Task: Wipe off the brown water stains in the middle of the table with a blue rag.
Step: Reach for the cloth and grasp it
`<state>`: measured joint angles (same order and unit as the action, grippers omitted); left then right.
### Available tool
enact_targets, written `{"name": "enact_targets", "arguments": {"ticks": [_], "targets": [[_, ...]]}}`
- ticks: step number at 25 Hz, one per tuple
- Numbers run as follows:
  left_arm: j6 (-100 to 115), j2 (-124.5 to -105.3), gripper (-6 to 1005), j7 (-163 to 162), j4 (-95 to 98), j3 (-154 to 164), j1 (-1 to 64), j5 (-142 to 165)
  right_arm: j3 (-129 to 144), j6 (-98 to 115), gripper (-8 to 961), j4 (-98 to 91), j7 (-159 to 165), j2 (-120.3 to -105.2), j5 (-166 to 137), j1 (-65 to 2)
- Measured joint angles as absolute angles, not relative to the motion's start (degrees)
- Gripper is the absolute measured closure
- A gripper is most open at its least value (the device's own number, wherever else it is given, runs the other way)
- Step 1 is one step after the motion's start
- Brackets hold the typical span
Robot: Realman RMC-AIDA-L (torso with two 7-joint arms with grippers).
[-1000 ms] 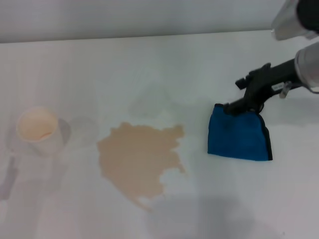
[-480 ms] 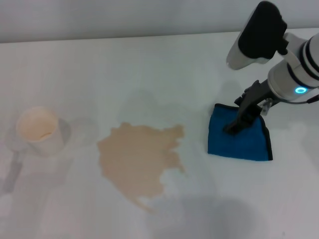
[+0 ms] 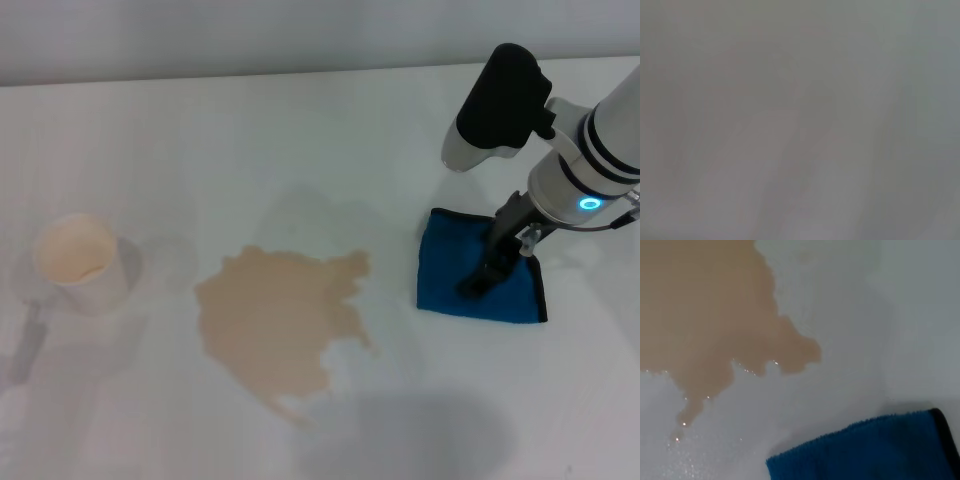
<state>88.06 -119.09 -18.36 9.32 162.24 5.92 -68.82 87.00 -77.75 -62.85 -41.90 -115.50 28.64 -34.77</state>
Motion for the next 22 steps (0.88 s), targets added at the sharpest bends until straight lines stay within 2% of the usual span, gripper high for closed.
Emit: {"name": "enact_targets", "arguments": {"ticks": [8,14,22], "targets": [[88.1,-119.09,124,-18.4,9.3,162.2,6.0,-68.8,88.5,-77.1,96,-61.5,-39.2,-115.51,27.3,-35.2],[88.1,-119.09,124,-18.5,9.3,162.4,6.3,-68.8,88.6,-77.2,159,-61.1,-38.8,-115.64,26.7,-35.4],[88.1,-119.09,123,-18.5,9.3,162.5,6.3,-68.8,88.7,-78.9,188,-61.2,-38.1,-115.65,26.4,-35.8]]}}
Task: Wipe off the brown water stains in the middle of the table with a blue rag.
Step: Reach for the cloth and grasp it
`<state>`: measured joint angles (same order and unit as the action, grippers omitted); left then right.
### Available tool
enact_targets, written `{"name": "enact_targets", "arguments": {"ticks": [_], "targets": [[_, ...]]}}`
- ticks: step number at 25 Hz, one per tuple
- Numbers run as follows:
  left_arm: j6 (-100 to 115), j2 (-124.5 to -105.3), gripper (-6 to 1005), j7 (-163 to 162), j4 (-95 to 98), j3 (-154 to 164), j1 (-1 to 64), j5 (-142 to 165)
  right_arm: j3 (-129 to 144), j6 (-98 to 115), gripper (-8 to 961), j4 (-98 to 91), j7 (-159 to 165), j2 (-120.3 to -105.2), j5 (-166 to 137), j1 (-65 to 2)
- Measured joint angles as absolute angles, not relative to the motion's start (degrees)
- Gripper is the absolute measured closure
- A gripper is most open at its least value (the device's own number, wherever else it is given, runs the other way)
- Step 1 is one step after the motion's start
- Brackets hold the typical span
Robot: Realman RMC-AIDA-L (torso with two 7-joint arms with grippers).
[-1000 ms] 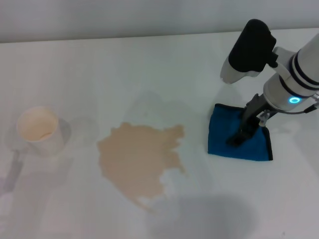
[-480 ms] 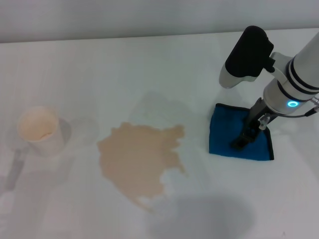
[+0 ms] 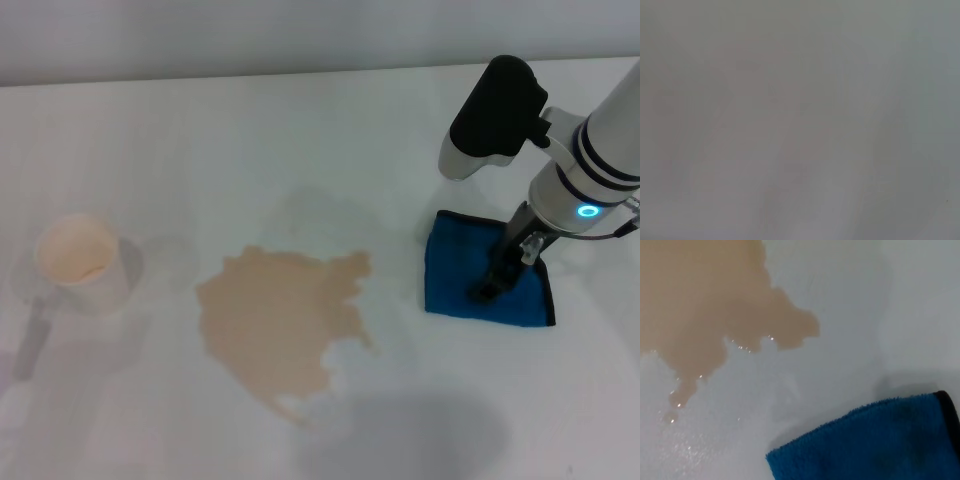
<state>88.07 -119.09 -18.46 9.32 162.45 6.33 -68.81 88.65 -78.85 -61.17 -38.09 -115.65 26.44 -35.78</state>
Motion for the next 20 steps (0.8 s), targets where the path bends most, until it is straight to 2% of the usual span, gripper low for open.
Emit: {"name": "enact_targets", "arguments": {"ticks": [3,8,11,16,20], "targets": [[88.1,-119.09,123,-18.5,9.3,162.4,6.3,-68.8,88.7,-80.3,199,-61.2,-38.1,-115.67,26.3,-36.3],[88.1,-119.09,124,-18.5,9.3,162.4,6.5,-68.8,88.8,-81.3,338,-61.2,-37.8,-115.60,26.1,-37.2],[88.1,-119.09,125,-18.5,9.3,162.3,6.5,-68.8,89.1,-81.3,537,-61.3,-37.8,-115.59,26.1,-37.3],[88.1,-119.09,125,-18.5,9.3,162.2,6.5,-68.8,89.1,-81.2,769,-61.3,-37.5,-115.57,26.1,-37.3],[88.1,-119.09,124,-18.5,9.3,162.2,6.6,-68.8,89.1,-81.4,798,-60.9,-37.4,-115.57,26.1,-37.4]]}}
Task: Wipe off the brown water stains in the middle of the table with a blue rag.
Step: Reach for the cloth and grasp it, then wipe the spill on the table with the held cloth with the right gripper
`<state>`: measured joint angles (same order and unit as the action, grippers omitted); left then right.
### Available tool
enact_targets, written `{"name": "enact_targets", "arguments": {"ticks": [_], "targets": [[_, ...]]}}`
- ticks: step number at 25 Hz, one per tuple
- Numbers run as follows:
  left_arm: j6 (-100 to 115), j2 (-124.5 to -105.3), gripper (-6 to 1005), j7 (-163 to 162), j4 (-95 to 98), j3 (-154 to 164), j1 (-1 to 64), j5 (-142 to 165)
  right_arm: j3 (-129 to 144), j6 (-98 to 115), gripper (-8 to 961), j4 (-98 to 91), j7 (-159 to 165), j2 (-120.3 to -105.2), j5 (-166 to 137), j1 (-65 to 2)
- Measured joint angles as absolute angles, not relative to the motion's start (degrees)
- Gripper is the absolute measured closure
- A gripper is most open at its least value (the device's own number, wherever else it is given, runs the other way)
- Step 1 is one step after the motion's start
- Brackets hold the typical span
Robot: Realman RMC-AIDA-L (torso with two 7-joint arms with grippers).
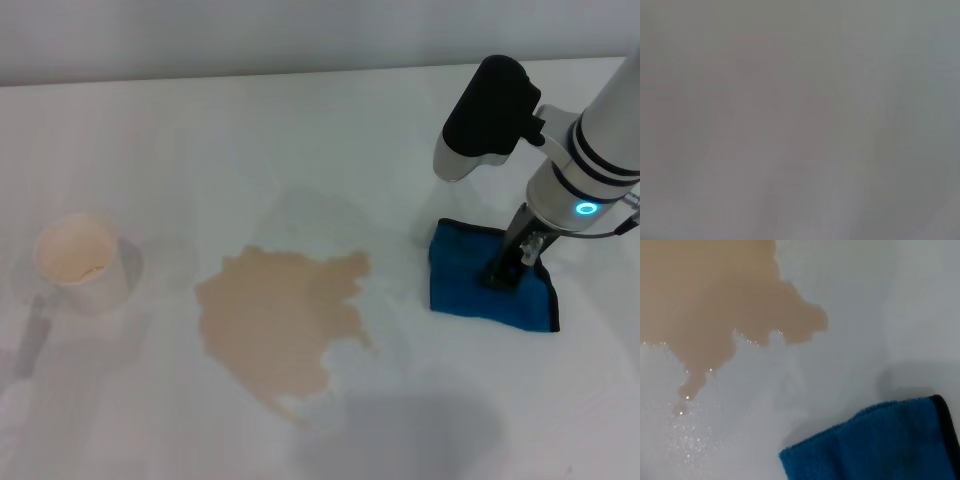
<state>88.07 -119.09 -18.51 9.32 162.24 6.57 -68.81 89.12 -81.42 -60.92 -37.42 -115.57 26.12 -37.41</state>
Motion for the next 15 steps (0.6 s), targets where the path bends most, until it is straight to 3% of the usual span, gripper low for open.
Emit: {"name": "enact_targets", "arguments": {"ticks": [15], "targets": [[88.1,-119.00,125,-18.6,9.3,162.2,6.9,-68.8,92.0,-80.9,875,-61.6,-39.6,-115.79,28.8,-36.9]]}}
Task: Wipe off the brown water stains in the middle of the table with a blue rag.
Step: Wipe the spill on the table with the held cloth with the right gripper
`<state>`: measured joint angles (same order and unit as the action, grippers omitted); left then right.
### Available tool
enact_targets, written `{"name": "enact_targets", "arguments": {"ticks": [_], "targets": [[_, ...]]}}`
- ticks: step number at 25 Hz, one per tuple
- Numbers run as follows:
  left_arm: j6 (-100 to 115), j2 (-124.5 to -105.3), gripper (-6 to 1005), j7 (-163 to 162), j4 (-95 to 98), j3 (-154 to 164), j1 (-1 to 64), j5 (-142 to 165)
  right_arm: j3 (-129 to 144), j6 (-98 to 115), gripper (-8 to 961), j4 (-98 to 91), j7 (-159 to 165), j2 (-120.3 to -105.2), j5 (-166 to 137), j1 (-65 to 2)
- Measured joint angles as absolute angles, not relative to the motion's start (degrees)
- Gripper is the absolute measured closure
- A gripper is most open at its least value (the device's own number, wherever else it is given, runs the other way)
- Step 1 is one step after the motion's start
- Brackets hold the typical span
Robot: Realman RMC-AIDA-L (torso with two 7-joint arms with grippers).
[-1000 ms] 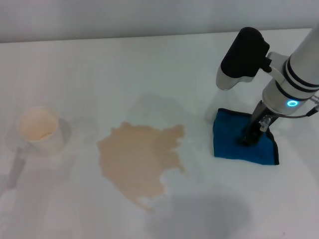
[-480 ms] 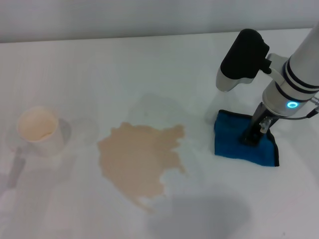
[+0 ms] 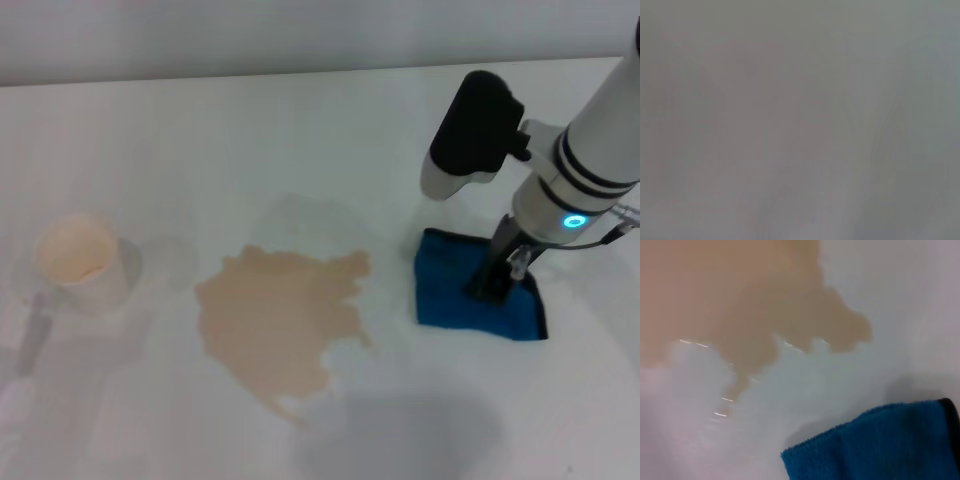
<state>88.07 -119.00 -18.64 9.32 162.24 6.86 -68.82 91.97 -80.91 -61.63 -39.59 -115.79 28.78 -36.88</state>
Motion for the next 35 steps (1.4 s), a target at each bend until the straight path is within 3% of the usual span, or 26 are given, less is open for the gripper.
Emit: {"name": "enact_targets", "arguments": {"ticks": [35], "targets": [[85.2,-118.91,123,-19.4,9.3,162.7,9.1,-68.2,119.8,-61.4,913,-62.4,-49.2,-116.28,61.5,-35.2]]}}
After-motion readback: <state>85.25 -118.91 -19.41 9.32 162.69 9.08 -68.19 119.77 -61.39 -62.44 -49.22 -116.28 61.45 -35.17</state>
